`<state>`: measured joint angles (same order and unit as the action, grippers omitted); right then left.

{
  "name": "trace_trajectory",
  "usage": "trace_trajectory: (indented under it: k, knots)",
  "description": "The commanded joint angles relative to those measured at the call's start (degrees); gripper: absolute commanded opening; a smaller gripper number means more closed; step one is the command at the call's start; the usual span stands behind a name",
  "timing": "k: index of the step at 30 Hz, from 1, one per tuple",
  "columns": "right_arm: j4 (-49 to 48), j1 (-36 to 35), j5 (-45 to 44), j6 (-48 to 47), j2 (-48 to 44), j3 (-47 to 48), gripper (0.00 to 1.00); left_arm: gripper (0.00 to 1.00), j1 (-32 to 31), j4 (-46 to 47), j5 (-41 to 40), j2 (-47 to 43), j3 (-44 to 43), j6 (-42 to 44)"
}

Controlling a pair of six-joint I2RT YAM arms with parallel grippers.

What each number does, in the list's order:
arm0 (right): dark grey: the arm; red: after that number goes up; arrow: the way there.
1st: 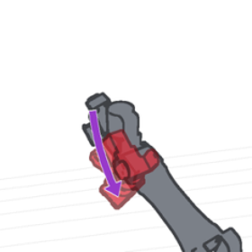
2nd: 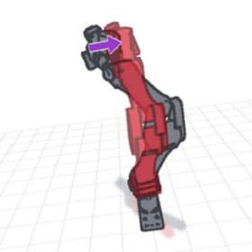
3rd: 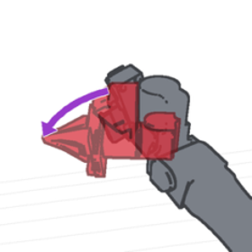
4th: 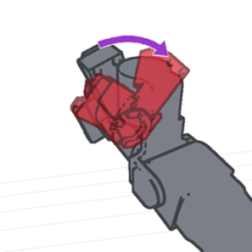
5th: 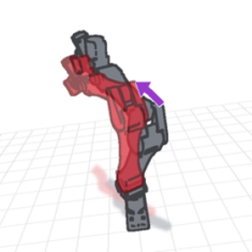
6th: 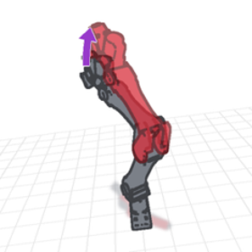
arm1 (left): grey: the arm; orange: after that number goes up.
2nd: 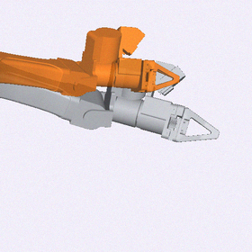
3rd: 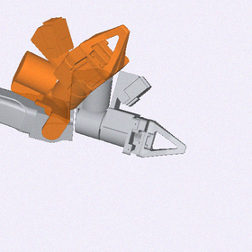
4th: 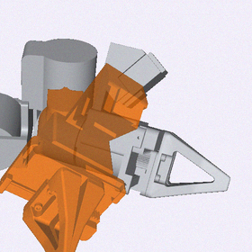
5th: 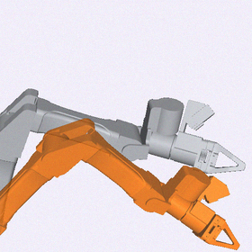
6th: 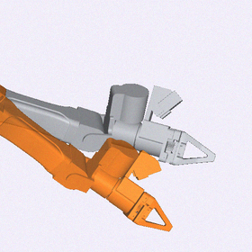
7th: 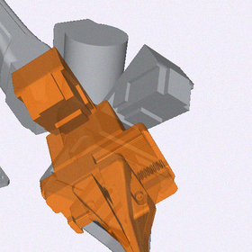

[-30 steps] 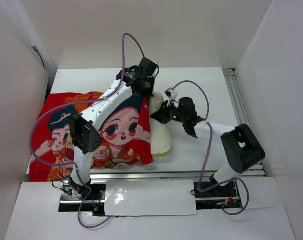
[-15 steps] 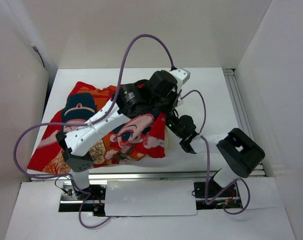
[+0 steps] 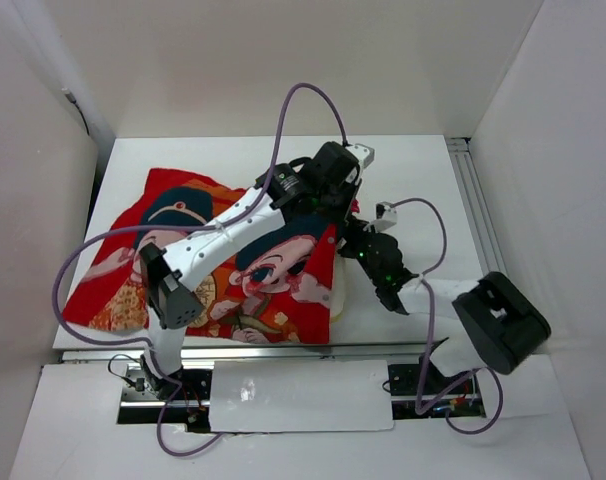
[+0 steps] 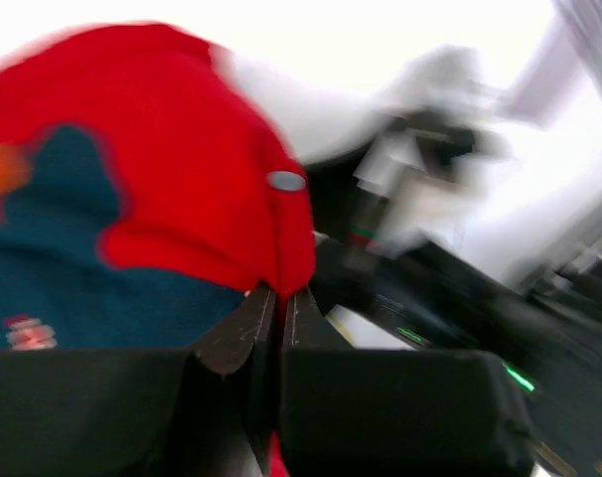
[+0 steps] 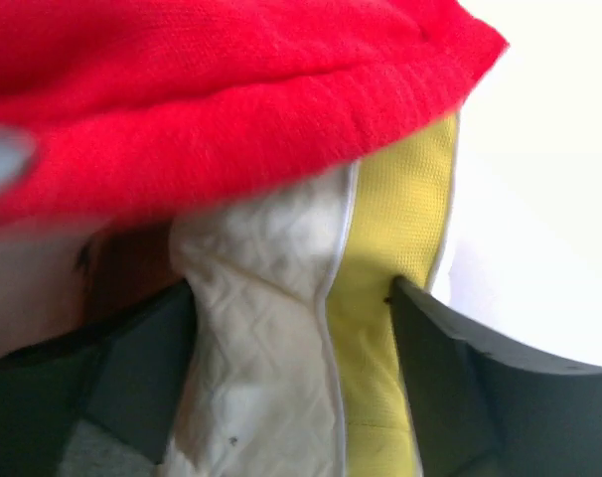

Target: Put the pillow into the pillowcase

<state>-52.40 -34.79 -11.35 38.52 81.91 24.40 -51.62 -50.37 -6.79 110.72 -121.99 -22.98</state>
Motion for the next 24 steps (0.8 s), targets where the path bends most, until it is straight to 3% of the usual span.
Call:
trace_trajectory:
  k: [1,2,3,4,5,7,8,12,19,20,24]
  knots:
    - [17.7,1.8,-6.4,3.8,-11.1,1.9,0.86,0.10,2.8,5.6,5.6,5.4,-0.7,-1.1]
    - [21.4,1.8,-7.2,3.8,-12.6,1.9,0.96,0.12,3.4,6.3,5.6,6.7,-0.7,-1.1]
    - [25.9,2.6,-8.3,6.5,-15.8,2.4,0.99,0.16,3.4,6.9,5.6,7.3,-0.7,-1.1]
    - [34.6,3.1,-10.3,7.5,-17.3,2.4,0.99,0.33,3.4,6.9,5.6,7.8,-0.7,-1.1]
    - [37.9,4.3,-11.1,7.5,-18.8,2.9,0.99,0.43,3.4,6.9,5.6,8.4,-1.5,-1.1]
    - [45.0,5.3,-13.2,11.7,-23.6,2.9,0.99,0.77,3.4,6.9,5.6,8.4,-0.6,-1.1]
    - [50.4,6.5,-14.9,12.7,-25.1,2.4,0.99,1.00,3.4,7.4,5.6,7.7,0.1,-1.1]
    - [55.7,9.8,-13.8,12.6,-31.9,0.7,0.99,1.00,3.4,7.9,-0.7,1.7,6.5,-3.6]
    - [54.6,11.8,-1.1,2.4,-34.0,-0.5,0.94,1.00,3.4,7.9,-18.9,-17.4,32.3,-18.2]
    - [53.4,11.8,2.1,1.5,-34.0,-1.3,0.93,1.00,3.4,7.9,-18.9,-19.2,38.9,-21.9]
    - [50.2,11.8,8.8,-1.2,-32.3,-3.3,0.90,1.00,5.2,6.3,-18.9,-24.5,50.1,-28.9]
